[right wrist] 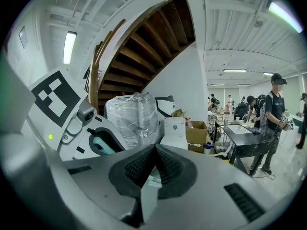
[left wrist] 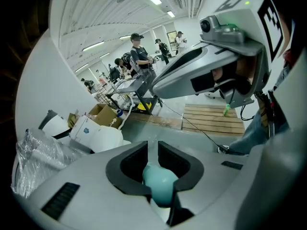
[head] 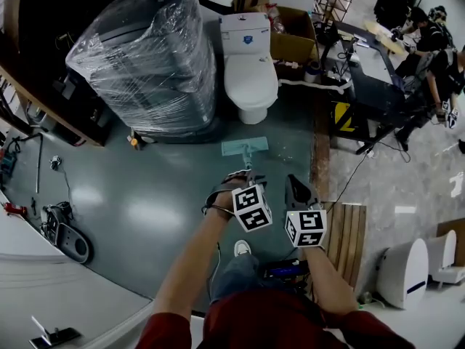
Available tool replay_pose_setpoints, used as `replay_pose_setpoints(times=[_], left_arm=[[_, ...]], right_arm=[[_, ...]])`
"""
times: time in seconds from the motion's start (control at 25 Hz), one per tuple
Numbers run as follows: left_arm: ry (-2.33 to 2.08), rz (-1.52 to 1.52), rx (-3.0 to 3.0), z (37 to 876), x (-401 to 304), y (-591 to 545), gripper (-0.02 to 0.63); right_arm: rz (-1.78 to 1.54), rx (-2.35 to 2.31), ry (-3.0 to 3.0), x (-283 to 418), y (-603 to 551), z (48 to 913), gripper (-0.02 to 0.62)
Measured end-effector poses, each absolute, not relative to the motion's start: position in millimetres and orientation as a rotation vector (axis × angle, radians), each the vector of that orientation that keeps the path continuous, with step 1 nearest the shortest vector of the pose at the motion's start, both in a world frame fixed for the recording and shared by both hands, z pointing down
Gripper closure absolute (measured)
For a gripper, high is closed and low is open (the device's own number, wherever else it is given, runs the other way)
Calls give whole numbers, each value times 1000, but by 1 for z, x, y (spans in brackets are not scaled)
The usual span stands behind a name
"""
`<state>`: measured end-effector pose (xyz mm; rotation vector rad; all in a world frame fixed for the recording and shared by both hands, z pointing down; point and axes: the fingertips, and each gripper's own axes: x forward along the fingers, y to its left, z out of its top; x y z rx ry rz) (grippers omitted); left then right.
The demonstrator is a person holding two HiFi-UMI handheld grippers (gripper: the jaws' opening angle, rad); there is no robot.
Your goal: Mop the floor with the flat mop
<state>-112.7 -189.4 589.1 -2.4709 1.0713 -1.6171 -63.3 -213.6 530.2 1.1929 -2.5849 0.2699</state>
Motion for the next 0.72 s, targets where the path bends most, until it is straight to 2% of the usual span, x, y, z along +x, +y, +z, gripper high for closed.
replay_pose_setpoints(times=[0.32, 0.72], left_arm=[[1034, -1633, -2460, 596, -153, -206, 541], [1017, -1642, -2420, 612, -155, -238, 534]], right_arm=[[270, 1228, -2575, -102, -235, 524, 578], [299, 1259, -2551, -99, -272, 526, 578]])
